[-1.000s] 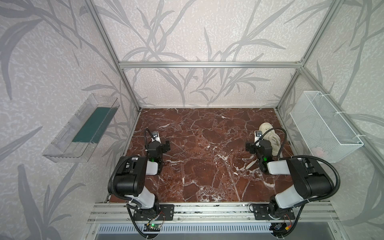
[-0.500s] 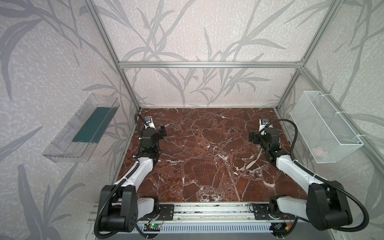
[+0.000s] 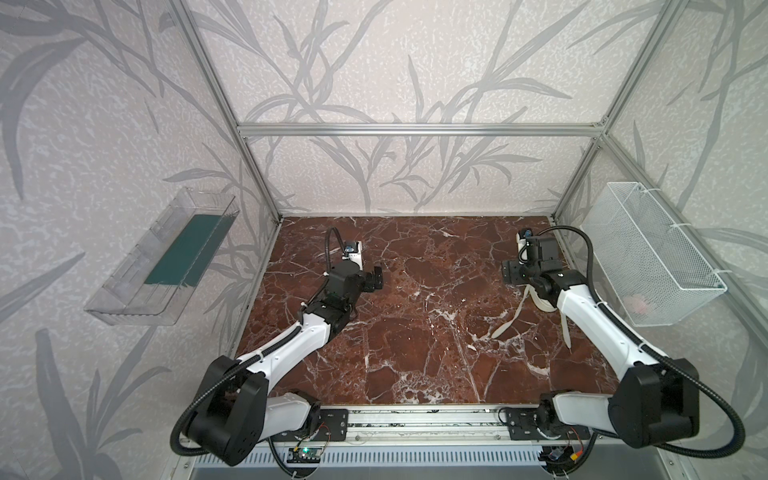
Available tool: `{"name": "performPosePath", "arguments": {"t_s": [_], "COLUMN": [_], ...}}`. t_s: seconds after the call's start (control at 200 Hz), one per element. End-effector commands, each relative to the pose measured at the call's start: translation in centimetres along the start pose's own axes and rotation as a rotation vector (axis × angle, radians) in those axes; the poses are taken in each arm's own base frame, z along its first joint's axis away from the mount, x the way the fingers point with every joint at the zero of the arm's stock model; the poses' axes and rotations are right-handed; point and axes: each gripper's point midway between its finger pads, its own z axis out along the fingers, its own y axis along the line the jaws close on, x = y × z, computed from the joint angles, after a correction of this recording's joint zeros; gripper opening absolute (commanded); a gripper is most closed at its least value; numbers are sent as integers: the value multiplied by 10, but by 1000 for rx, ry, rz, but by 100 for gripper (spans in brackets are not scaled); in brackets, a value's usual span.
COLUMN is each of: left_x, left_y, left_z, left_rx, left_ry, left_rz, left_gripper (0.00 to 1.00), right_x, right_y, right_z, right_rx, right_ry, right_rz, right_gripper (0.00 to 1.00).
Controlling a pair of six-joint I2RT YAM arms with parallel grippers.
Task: Tie the shoes
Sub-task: 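Move the right gripper toward the white sneaker while the left gripper advances, then grasp the white sneaker's heel collar with the right gripper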
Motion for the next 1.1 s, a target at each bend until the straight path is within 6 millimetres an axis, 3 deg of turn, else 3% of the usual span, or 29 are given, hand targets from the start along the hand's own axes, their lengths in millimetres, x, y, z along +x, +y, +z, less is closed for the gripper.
{"name": "performPosePath", "arguments": {"t_s": [0.0, 0.14, 0.36, 0.68, 1.095], "left_x": [-4, 2, 14, 19, 20], "left_y": [-22, -39, -53, -61, -67], "left_z": [4, 8, 14, 21, 26], "left_rx": [52, 83, 107, 116, 131], "left_ry": [-5, 1, 28, 44, 55], "left_rz": [-30, -29, -17, 17, 31], "left_gripper": [95, 95, 95, 95, 95], "right_x": [19, 17, 26, 49, 72], "right_y": [-10, -21, -49, -70, -82], "right_z": [7, 17, 28, 43, 72], "right_rx": [47, 90, 154, 170, 181], "right_ry": [145, 201, 281, 350, 479], "right_rz": [-91, -115, -119, -90, -83], "right_gripper": [80, 61, 49, 39, 32]}}
